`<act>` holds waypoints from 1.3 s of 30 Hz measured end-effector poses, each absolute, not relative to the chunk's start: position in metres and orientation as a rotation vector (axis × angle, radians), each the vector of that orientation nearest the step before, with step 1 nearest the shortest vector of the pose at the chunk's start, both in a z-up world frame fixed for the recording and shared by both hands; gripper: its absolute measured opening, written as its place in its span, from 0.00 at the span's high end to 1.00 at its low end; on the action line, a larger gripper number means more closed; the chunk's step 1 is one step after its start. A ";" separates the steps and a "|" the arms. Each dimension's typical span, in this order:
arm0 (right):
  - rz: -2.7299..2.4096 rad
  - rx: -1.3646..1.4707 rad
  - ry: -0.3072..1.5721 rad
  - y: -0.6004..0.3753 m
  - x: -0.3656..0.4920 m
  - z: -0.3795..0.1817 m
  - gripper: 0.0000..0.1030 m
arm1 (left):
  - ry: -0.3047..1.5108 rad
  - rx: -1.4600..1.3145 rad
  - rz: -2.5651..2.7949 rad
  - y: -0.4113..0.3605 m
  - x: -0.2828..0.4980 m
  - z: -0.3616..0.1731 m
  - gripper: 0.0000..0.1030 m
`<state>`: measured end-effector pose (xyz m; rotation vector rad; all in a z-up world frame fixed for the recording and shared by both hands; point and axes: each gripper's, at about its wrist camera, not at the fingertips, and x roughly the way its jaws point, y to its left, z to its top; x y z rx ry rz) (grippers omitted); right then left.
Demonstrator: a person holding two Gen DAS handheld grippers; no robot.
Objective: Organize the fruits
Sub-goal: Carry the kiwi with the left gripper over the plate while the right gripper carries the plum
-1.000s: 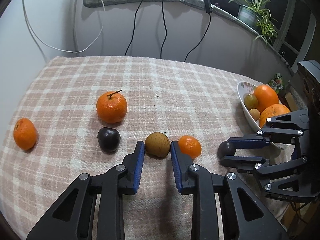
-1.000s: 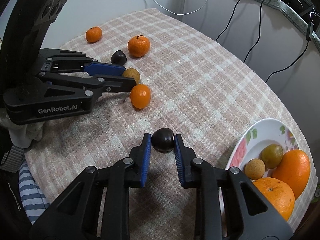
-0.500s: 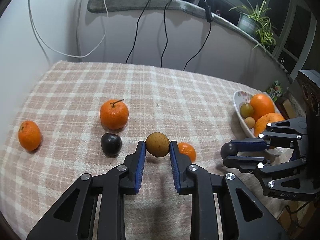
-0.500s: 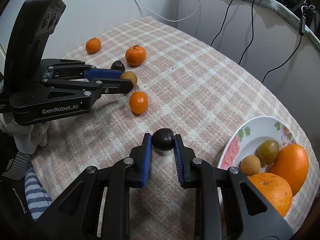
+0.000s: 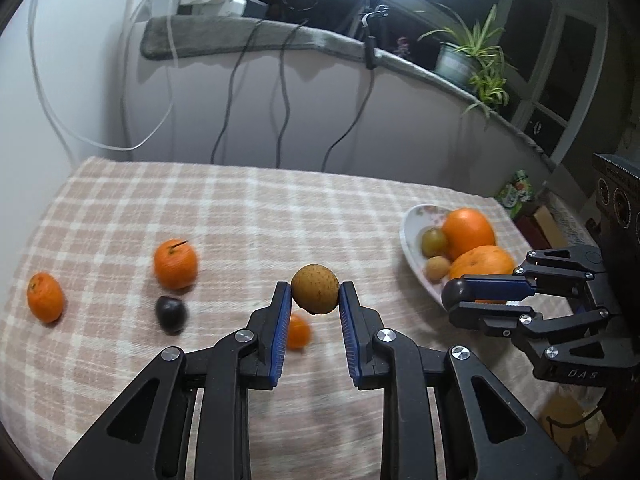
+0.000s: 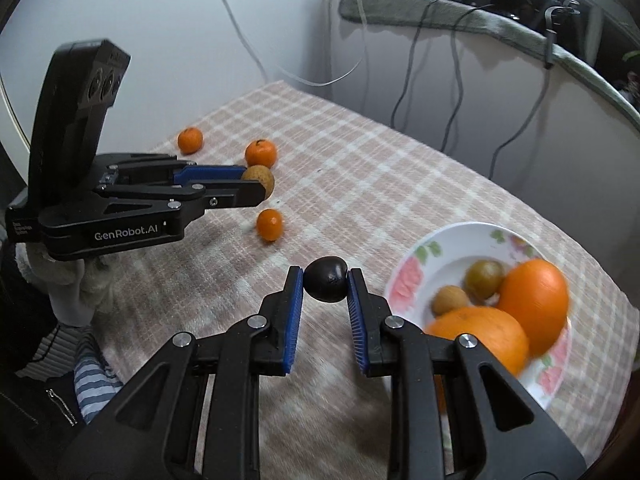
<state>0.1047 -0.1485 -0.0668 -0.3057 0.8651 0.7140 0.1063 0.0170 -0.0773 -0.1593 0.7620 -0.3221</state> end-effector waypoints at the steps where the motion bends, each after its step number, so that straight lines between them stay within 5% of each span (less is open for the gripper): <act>1: 0.701 -0.294 0.858 -0.157 0.104 -0.064 0.77 | 0.759 -0.160 -0.335 0.012 0.107 -0.076 0.78; 39: 0.477 -0.140 0.908 -0.285 0.114 -0.076 0.77 | 0.818 -0.065 -0.497 -0.100 0.148 -0.088 0.78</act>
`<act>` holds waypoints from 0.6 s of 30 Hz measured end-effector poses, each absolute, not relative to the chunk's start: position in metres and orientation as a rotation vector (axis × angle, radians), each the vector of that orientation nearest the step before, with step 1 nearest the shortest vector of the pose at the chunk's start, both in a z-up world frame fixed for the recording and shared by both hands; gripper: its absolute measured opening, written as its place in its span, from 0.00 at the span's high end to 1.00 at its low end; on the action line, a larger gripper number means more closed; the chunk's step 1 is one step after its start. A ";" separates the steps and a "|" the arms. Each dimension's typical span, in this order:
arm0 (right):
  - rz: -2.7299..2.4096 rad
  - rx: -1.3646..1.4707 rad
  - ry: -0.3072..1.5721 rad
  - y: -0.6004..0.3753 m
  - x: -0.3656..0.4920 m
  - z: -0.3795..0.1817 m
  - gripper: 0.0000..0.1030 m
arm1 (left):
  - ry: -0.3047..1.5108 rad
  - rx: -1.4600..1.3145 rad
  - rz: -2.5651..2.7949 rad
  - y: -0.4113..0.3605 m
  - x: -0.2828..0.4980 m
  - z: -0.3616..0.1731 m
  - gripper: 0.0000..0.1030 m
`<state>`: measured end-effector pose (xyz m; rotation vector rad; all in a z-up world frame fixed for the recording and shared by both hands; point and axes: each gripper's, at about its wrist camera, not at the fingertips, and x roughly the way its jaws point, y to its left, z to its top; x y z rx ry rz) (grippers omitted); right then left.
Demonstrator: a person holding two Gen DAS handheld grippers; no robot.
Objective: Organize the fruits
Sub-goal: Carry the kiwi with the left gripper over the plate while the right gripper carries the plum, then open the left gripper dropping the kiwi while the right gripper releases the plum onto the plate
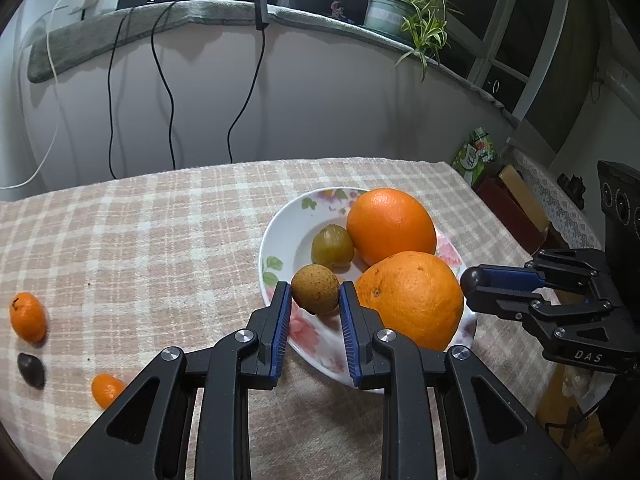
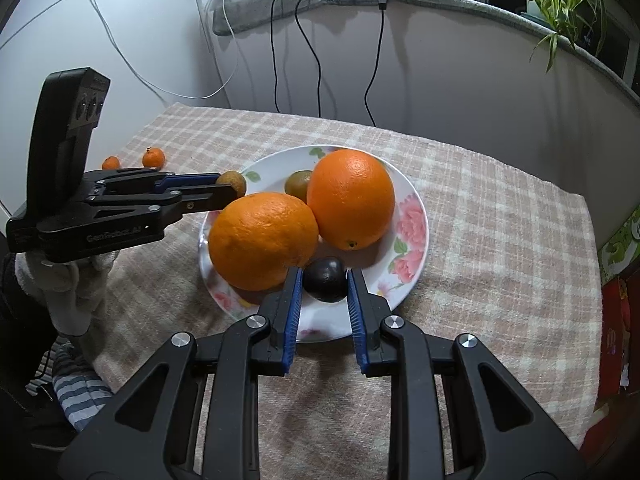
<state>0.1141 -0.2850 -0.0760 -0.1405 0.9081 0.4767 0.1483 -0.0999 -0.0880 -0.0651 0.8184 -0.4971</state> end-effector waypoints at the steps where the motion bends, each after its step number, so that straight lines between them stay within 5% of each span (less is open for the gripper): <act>1: 0.480 -0.138 0.911 -0.285 0.115 -0.076 0.77 | 0.818 -0.063 -0.496 -0.100 0.148 -0.088 0.77; 5: 0.477 -0.143 0.917 -0.285 0.116 -0.078 0.74 | 0.815 -0.065 -0.490 -0.101 0.148 -0.087 0.76; 8: 0.469 -0.136 0.906 -0.286 0.116 -0.077 0.46 | 0.808 -0.068 -0.493 -0.099 0.147 -0.086 0.61; 11: 0.466 -0.126 0.892 -0.287 0.115 -0.073 0.39 | 0.796 -0.078 -0.487 -0.097 0.146 -0.083 0.48; 18: 0.441 -0.137 0.874 -0.287 0.112 -0.068 0.20 | 0.781 -0.079 -0.471 -0.095 0.143 -0.078 0.39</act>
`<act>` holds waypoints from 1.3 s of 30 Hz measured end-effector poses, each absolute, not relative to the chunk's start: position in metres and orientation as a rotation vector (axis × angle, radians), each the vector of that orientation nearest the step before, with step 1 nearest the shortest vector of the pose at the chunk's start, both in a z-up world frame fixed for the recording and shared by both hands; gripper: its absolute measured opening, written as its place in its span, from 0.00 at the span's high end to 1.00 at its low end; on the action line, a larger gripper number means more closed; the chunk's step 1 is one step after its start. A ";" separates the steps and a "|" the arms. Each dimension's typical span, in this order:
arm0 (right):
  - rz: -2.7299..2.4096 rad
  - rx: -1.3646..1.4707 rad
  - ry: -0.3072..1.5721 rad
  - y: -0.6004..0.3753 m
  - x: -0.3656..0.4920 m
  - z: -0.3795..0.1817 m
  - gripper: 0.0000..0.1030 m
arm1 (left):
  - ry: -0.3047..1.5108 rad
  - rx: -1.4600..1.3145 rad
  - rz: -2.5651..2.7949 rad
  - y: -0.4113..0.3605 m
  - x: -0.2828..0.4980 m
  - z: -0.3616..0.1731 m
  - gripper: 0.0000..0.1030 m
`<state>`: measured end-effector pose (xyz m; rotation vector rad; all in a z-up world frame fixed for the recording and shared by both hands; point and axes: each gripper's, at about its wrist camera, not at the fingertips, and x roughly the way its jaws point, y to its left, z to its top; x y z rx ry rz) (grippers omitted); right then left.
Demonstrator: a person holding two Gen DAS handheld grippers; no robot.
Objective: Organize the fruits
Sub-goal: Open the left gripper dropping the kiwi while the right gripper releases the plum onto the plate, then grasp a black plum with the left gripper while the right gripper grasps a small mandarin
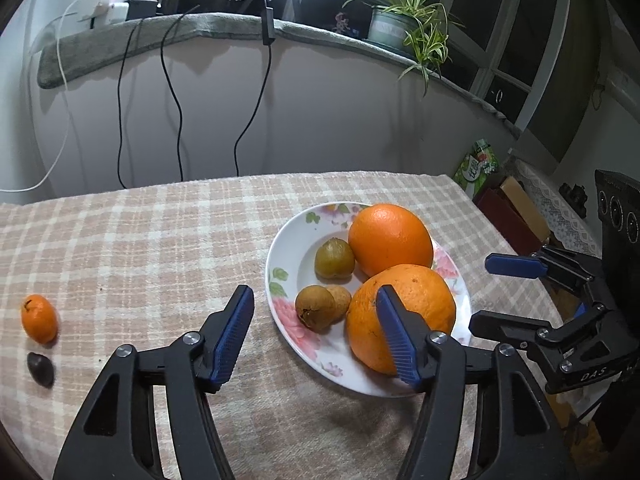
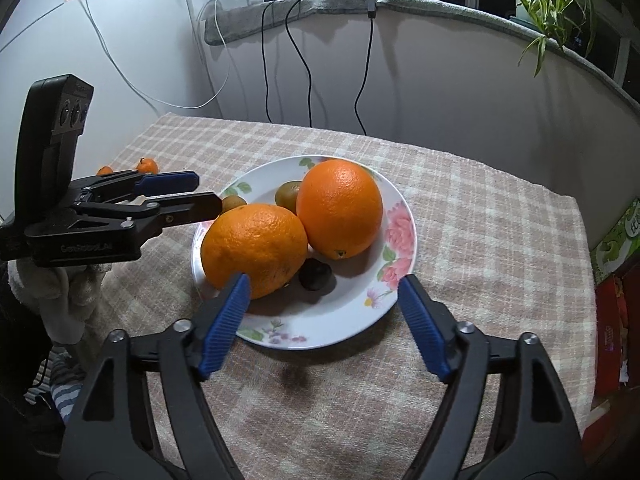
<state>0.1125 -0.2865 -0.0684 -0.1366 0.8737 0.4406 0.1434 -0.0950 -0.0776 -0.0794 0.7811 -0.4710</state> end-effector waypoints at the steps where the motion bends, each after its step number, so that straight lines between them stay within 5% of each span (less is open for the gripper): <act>1: 0.440 -0.139 0.871 -0.286 0.112 -0.068 0.19 | 0.778 -0.075 -0.468 -0.095 0.143 -0.076 0.39; 17: 0.474 -0.147 0.812 -0.267 0.113 -0.044 0.18 | 0.731 -0.074 -0.411 -0.068 0.129 -0.060 0.34; 39: 0.701 -0.233 0.800 -0.156 0.125 -0.040 0.18 | 0.742 -0.191 -0.164 0.062 0.107 -0.077 0.34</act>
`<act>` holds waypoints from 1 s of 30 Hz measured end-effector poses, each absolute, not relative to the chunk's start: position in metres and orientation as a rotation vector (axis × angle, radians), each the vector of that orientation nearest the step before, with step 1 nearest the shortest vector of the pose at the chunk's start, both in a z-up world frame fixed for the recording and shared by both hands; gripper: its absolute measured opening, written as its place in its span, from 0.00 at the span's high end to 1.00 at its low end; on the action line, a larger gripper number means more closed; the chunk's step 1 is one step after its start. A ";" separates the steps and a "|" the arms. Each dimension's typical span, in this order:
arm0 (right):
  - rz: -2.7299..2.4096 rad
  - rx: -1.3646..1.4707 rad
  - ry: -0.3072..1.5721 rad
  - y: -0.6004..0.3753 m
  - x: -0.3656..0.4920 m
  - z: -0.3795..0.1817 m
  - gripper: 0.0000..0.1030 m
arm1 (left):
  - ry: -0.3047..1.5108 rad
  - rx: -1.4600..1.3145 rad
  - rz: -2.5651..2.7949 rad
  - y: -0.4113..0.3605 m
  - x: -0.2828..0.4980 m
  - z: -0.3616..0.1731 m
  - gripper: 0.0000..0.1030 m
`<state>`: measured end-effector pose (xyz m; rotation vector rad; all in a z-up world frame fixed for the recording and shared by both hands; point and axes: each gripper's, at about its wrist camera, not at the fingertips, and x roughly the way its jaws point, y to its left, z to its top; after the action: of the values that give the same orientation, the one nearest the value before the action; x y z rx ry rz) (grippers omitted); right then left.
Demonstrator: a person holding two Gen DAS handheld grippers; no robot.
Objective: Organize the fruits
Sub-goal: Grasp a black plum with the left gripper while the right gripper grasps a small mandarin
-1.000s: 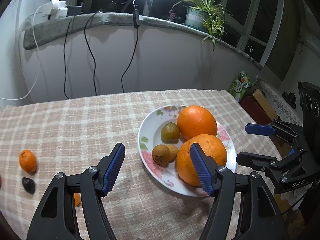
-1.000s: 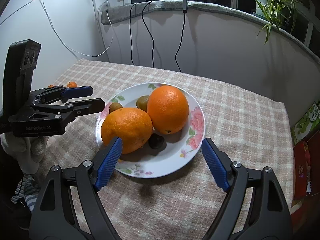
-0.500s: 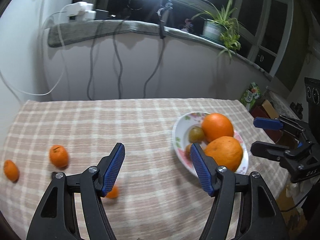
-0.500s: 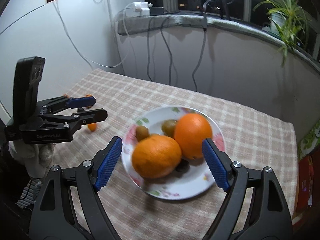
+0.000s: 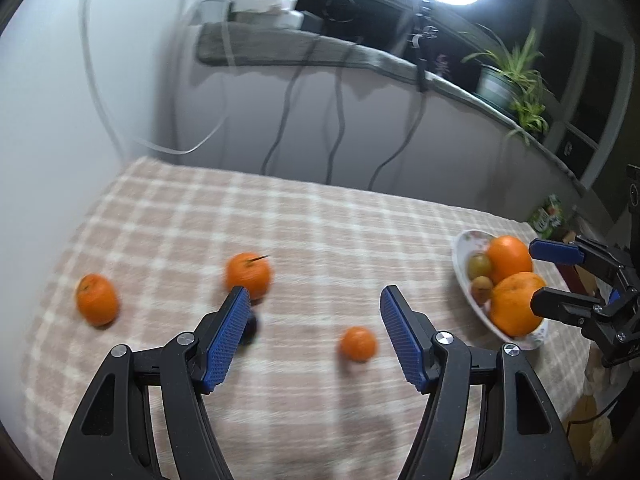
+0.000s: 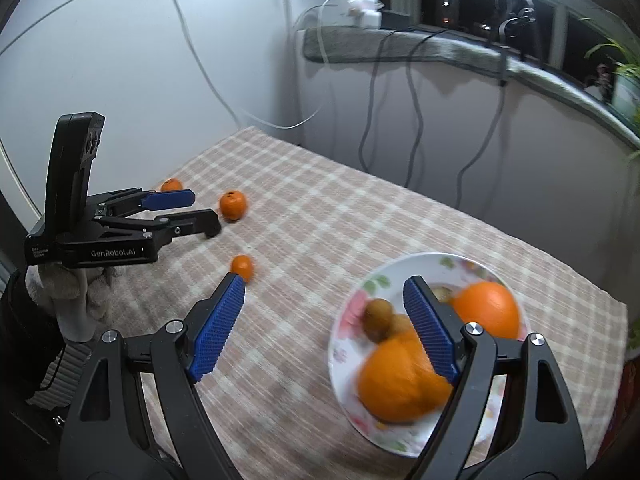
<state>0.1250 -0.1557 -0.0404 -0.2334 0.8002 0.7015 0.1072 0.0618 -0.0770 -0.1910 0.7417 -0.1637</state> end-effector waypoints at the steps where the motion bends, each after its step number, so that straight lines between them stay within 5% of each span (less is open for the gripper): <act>1: 0.709 -0.237 0.805 -0.151 0.126 -0.042 0.18 | 0.745 -0.194 -0.152 0.067 0.107 -0.079 0.35; 4: 0.733 -0.254 0.819 -0.136 0.127 -0.048 0.18 | 0.759 -0.195 -0.124 0.080 0.105 -0.086 0.35; 9: 0.784 -0.279 0.847 -0.110 0.127 -0.058 0.19 | 0.795 -0.200 -0.122 0.094 0.106 -0.097 0.51; 18: 0.816 -0.285 0.940 -0.076 0.136 -0.088 0.43 | 0.839 -0.187 -0.146 0.097 0.115 -0.107 0.60; 30: 0.806 -0.304 1.011 -0.047 0.143 -0.111 0.53 | 0.853 -0.168 -0.152 0.097 0.124 -0.118 0.67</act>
<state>0.1427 -0.0467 -0.1115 -0.3042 1.0111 0.8064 0.1235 0.0966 -0.1178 -0.1675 0.8531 -0.1521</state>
